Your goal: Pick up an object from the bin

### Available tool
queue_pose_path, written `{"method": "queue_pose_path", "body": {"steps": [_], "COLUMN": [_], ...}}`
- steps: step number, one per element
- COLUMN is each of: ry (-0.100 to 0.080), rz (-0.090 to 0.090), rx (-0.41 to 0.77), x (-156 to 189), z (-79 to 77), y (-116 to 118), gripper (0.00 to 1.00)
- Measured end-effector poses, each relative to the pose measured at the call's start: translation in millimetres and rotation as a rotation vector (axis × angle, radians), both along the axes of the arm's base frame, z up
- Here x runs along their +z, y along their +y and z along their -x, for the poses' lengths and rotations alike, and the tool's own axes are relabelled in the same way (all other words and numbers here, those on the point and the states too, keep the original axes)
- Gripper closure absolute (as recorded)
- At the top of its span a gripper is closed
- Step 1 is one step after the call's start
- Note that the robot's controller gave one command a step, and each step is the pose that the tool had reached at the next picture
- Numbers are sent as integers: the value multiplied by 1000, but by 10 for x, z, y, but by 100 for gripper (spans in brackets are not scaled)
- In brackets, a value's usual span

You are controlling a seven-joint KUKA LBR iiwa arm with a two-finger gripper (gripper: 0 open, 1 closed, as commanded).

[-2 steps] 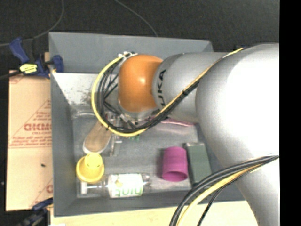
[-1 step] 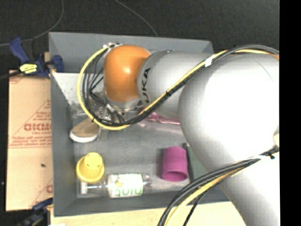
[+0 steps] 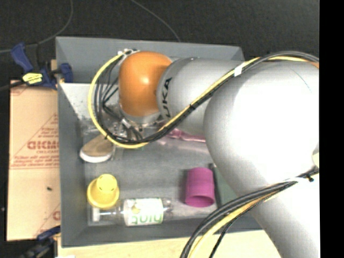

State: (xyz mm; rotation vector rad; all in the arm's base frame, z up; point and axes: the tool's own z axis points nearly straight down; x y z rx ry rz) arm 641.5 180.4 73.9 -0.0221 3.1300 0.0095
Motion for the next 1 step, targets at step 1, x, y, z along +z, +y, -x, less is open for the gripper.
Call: {"method": "queue_pose_path", "body": {"steps": [1], "ry": [-6], "rz": [15], "rx": [-20], "x": [170], "z": [541], "y": [365], "gripper": [100]}}
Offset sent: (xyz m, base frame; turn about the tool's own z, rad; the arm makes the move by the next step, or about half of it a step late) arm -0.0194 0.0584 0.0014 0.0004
